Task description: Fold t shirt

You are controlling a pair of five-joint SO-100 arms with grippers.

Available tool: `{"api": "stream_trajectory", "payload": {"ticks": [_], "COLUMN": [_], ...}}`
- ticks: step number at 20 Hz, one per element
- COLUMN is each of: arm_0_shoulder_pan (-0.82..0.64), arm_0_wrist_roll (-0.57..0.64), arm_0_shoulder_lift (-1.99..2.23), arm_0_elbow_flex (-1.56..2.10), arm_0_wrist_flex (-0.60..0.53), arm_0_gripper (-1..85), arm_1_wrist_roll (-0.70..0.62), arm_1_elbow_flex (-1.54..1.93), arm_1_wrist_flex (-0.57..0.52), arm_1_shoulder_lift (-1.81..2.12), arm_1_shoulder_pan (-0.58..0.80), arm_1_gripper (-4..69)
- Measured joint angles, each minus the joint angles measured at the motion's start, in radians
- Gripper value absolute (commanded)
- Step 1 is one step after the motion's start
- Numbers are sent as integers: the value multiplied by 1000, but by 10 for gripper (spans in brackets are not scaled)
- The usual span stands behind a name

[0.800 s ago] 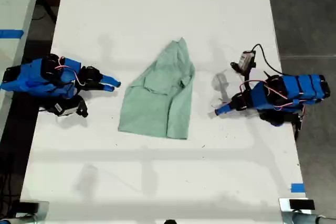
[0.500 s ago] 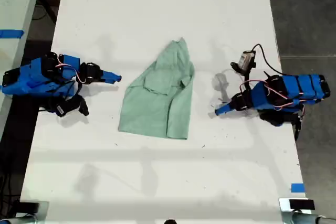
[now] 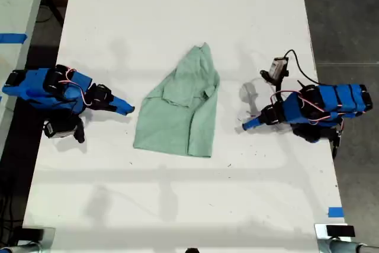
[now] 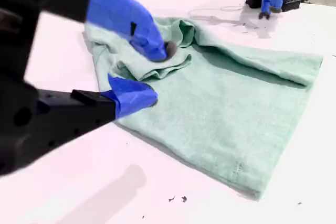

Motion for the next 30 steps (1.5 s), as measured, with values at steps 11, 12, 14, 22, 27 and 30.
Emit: {"api": "stream_trajectory", "payload": {"ticks": [11, 12, 14, 22, 27, 30], "arm_0_shoulder_pan": [5, 6, 9, 9, -31, -37], "arm_0_wrist_roll": [-67, -101, -126, -193, -181, -143], "arm_0_shoulder_lift": [-1305, -1447, -1595, -1789, -1793, -1793], "arm_0_elbow_flex": [-937, -950, -962, -954, -931, -999], "arm_0_wrist_flex": [156, 129, 78, 18, -18, 28], "arm_0_gripper": [244, 241, 239, -1, -2, -2], "arm_1_wrist_roll": [0, 0, 0, 0, 0, 0], "arm_1_elbow_flex": [0, 0, 0, 0, 0, 0], "arm_1_wrist_flex": [0, 0, 0, 0, 0, 0], "arm_1_shoulder_lift": [0, 0, 0, 0, 0, 0], "arm_1_shoulder_pan": [0, 0, 0, 0, 0, 0], "arm_1_gripper": [184, 184, 183, 183, 183, 183]}}
